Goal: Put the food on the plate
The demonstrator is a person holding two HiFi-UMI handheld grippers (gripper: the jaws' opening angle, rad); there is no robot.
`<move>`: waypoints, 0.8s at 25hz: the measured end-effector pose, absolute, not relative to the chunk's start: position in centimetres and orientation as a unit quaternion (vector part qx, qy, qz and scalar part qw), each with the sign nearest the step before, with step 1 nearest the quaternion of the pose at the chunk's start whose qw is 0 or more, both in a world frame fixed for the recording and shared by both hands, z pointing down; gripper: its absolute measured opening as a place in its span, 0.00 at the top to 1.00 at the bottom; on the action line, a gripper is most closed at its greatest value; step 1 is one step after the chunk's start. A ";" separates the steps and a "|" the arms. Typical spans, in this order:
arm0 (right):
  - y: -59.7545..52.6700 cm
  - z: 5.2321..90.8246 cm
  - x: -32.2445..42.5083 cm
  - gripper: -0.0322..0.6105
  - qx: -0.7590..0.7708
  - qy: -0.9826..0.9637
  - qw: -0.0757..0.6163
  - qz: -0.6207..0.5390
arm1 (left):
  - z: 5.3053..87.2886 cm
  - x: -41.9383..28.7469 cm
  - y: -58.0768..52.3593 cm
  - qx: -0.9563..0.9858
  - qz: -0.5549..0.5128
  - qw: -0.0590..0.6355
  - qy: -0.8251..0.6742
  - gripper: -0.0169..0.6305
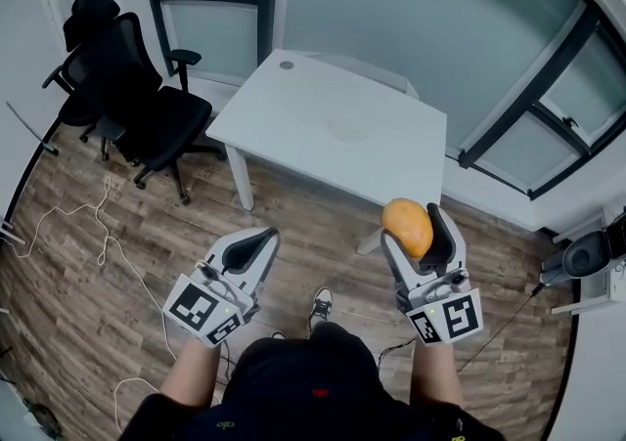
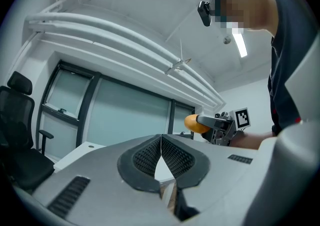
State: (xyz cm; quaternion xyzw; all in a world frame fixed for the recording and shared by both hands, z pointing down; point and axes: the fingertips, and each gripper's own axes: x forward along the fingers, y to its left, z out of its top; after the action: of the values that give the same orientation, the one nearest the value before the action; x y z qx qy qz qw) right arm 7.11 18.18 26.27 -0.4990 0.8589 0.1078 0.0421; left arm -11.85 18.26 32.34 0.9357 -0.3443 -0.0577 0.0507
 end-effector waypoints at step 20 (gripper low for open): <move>-2.0 27.8 15.5 0.38 -0.477 0.871 0.062 0.097 | 31.9 -4.1 -0.4 0.922 -0.020 0.046 -0.384 0.94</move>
State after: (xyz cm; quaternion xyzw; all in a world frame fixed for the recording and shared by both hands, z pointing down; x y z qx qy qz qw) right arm 15.53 -2.00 27.81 -0.4769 0.8713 0.0975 0.0625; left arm -4.10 -0.40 31.91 0.9219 -0.3843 -0.0197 0.0455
